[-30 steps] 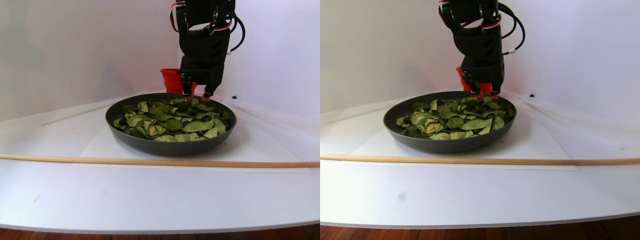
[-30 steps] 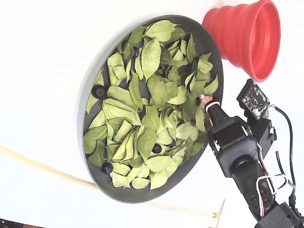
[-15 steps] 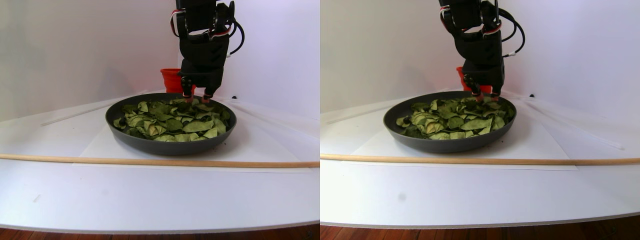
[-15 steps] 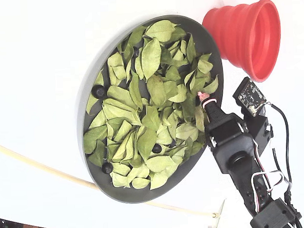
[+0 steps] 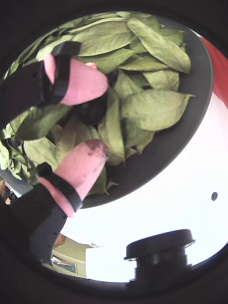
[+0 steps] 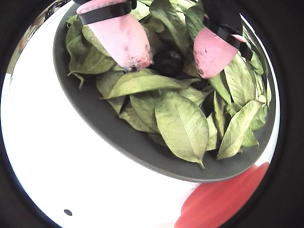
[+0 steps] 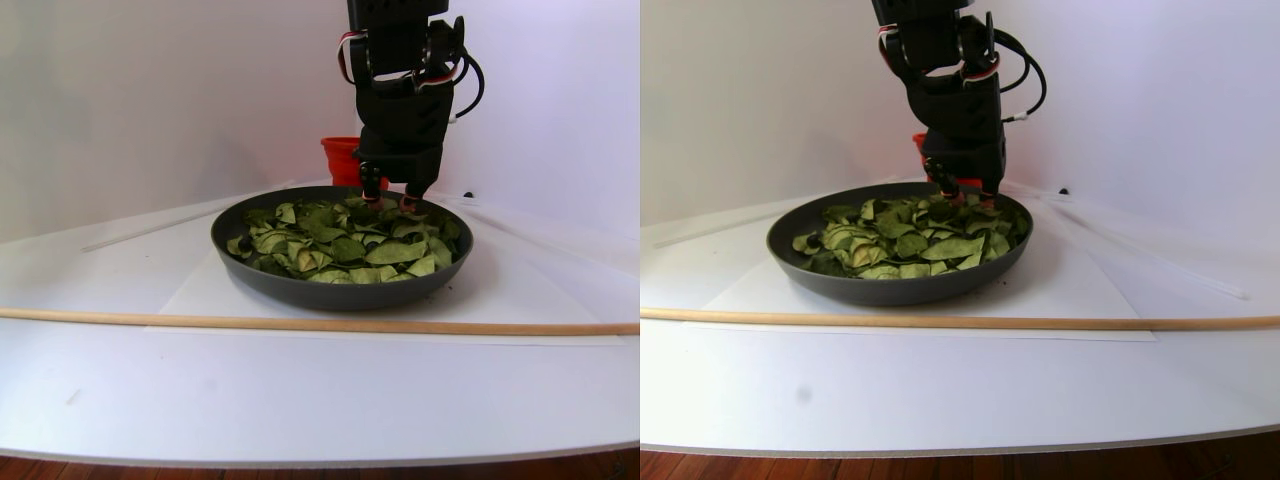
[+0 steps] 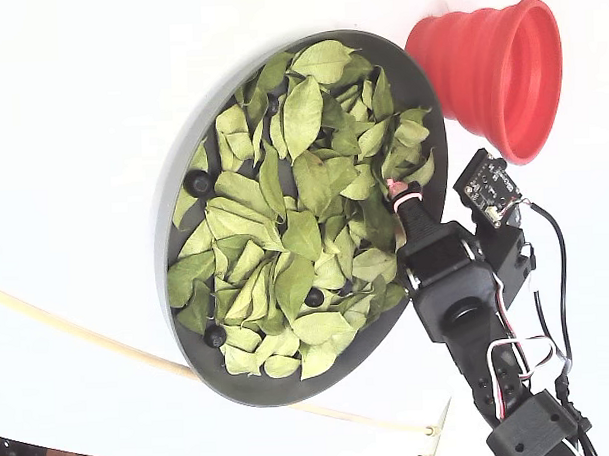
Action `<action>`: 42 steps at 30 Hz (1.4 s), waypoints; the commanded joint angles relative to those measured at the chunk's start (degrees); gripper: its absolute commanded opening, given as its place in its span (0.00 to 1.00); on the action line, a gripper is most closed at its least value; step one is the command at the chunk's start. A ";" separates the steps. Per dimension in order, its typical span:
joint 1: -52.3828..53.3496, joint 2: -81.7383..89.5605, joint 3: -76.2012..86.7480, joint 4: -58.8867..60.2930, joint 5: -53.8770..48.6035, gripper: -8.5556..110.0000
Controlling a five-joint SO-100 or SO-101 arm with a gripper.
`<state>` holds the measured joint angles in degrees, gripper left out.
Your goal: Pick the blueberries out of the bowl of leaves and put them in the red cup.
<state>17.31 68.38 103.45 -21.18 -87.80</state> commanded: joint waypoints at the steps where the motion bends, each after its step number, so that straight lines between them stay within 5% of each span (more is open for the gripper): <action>1: 0.00 1.23 -2.64 -1.32 0.18 0.22; 42: -0.53 -5.19 -1.49 -2.46 5.36 0.19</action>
<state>17.31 62.93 101.60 -23.91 -82.79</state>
